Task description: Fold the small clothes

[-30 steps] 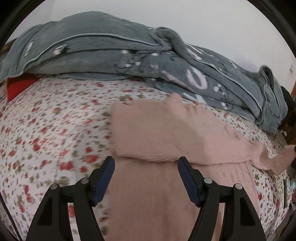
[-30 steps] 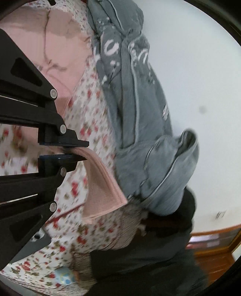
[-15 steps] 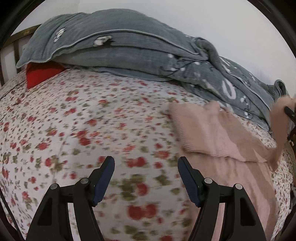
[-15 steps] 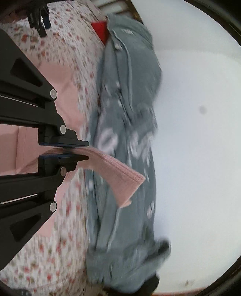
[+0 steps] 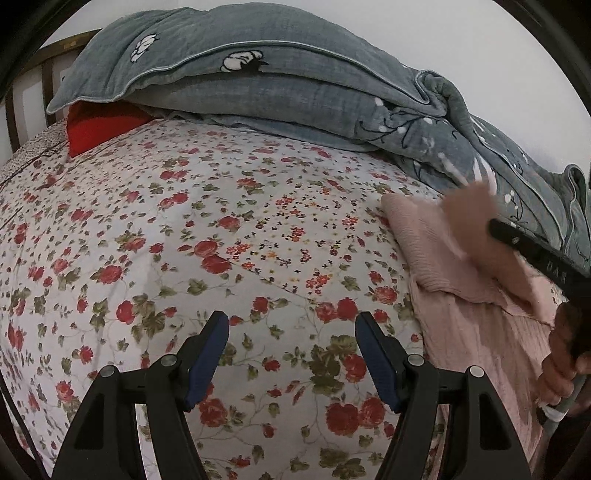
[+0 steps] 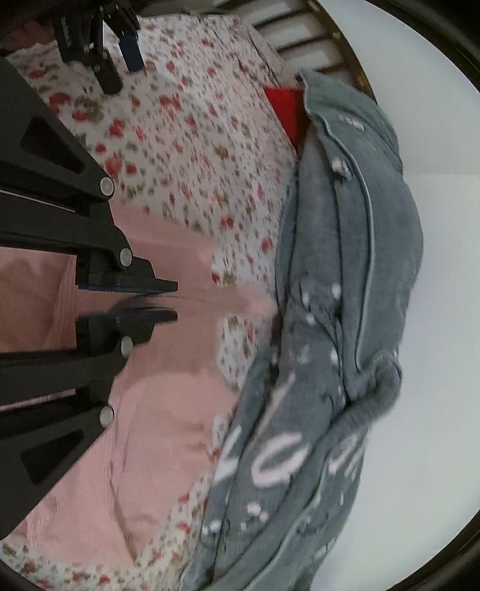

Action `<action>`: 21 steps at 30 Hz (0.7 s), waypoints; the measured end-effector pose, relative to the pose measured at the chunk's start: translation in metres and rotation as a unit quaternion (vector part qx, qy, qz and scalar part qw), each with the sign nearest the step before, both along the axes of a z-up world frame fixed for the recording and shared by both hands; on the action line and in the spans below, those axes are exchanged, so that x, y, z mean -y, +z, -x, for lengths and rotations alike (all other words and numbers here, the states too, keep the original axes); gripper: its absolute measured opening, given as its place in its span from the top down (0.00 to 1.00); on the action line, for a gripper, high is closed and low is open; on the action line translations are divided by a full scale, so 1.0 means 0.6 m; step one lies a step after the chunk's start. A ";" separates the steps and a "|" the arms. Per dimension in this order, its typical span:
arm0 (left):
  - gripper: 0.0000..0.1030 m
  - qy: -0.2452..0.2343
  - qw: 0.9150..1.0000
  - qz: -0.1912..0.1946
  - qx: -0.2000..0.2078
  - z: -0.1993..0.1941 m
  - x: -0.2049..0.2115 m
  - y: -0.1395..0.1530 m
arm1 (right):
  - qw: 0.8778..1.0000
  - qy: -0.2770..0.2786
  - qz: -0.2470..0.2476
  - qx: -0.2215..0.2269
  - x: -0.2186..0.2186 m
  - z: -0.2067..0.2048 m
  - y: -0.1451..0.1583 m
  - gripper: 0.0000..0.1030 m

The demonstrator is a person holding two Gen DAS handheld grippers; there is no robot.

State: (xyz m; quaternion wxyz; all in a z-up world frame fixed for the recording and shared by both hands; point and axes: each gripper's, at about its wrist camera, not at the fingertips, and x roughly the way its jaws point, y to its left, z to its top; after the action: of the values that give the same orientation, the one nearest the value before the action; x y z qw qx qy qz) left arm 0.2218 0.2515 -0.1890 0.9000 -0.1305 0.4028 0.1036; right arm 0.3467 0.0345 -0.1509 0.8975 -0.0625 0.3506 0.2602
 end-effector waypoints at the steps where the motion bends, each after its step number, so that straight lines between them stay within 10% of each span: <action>1: 0.33 -0.001 1.000 -0.001 0.000 -0.001 0.002 0.001 | 1.000 0.019 -0.002 -0.010 -0.004 0.003 -0.003 0.70; 15: 0.33 -0.117 0.993 0.021 0.013 -0.102 0.143 0.010 | 0.993 -0.082 0.061 0.055 0.244 0.068 0.048 0.53; 21: 0.55 -0.129 0.990 0.049 0.002 -0.168 0.162 -0.016 | 0.984 -0.165 0.058 0.035 0.405 0.077 0.013 0.53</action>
State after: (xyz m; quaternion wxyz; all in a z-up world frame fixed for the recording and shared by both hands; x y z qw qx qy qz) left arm 0.3223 0.1545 -0.1984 0.8993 -0.1223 0.4187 -0.0333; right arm 0.3002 -0.2088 -0.1432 0.9346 -0.0648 0.3391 0.0851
